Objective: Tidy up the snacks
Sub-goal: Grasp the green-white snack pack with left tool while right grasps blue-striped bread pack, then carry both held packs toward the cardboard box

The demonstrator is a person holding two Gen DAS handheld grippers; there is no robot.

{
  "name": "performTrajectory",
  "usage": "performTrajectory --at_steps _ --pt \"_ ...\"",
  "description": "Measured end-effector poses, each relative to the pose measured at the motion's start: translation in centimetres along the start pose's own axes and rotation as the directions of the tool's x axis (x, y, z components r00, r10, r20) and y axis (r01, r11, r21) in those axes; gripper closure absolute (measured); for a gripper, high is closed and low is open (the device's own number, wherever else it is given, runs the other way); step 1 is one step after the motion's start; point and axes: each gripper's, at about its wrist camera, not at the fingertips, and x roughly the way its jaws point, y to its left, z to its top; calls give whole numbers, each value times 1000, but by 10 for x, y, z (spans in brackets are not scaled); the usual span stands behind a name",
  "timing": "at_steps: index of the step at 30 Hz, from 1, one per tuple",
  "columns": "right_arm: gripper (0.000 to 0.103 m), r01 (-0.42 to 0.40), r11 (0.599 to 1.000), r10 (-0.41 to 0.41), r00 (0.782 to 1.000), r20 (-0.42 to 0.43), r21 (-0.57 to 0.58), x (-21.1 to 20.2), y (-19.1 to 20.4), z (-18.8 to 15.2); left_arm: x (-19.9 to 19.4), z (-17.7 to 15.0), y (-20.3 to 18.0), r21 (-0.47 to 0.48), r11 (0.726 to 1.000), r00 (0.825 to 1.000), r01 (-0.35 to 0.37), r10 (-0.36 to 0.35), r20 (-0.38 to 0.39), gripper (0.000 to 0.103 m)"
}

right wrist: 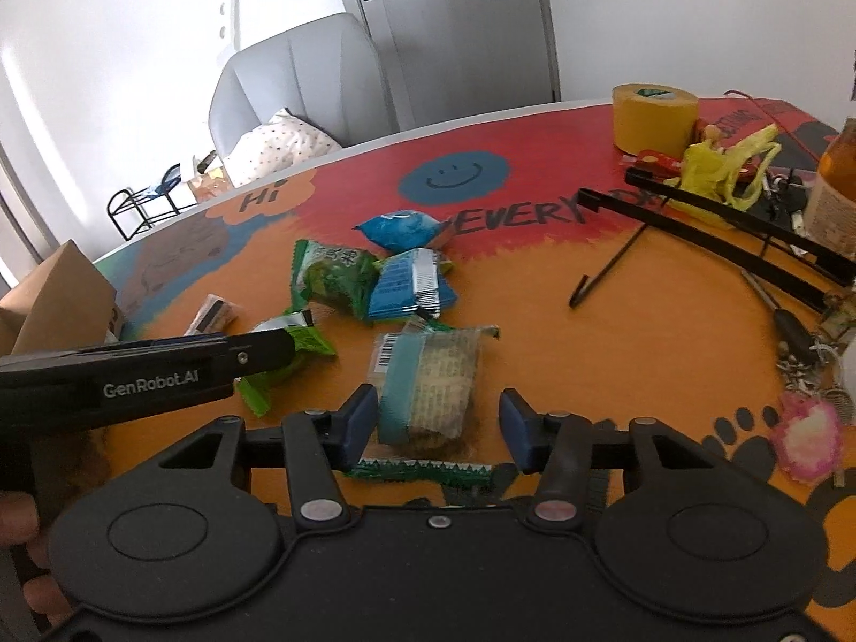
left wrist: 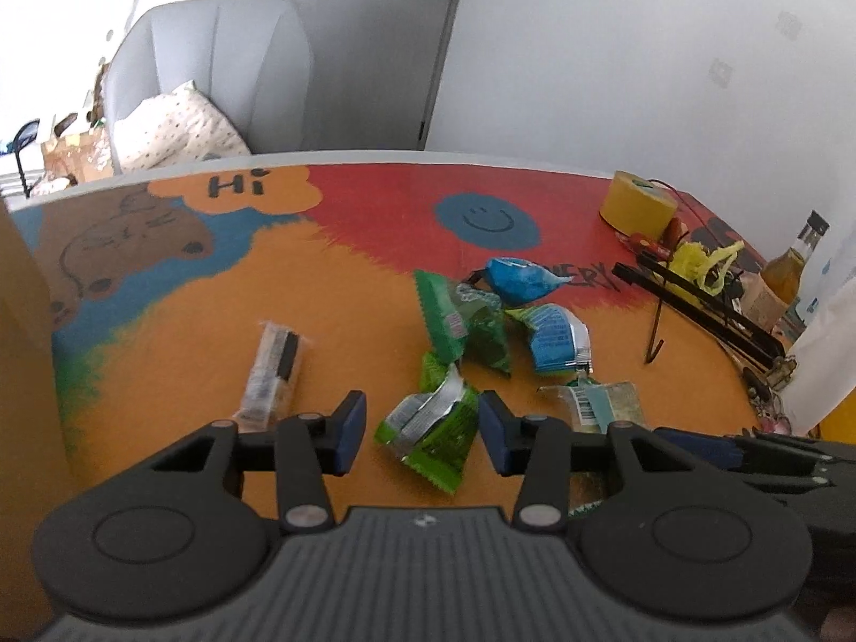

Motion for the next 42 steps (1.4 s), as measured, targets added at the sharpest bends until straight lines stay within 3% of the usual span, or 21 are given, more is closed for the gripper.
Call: performTrajectory --at_steps 9,14,19,25,27,30,32,33,36,42 --pt "47 13 1000 -12 1000 16 -19 -2 0 2 16 -3 -5 37 999 1000 -4 5 -21 55" --pt "28 7 999 -5 999 36 -44 0 6 3 17 -6 -6 56 998 1000 -23 23 -3 59" --pt "27 6 998 -4 1000 27 -64 10 10 5 14 -7 -3 59 998 999 -36 36 4 71" --pt "27 -4 996 6 1000 21 -88 17 17 4 4 -7 6 18 999 999 -49 49 15 72" --pt "28 -4 995 6 1000 21 -100 19 20 3 0 -7 8 13 999 999 -49 48 18 72" --pt "37 10 993 -8 1000 15 -118 22 22 1 -6 -7 8 13 999 999 -49 49 24 72" --pt "52 43 989 -40 999 21 -142 21 25 0 -10 -8 7 9 999 999 -48 48 27 72" --pt "55 49 988 -47 999 21 -143 20 24 0 -13 -8 7 6 999 999 -47 47 27 72" --pt "56 7 994 -6 1000 11 -111 14 19 0 -18 -10 6 7 999 998 -52 51 34 72" --pt "56 -2 995 6 999 41 -103 -2 20 -4 -30 -13 4 3 999 998 -51 50 49 72"
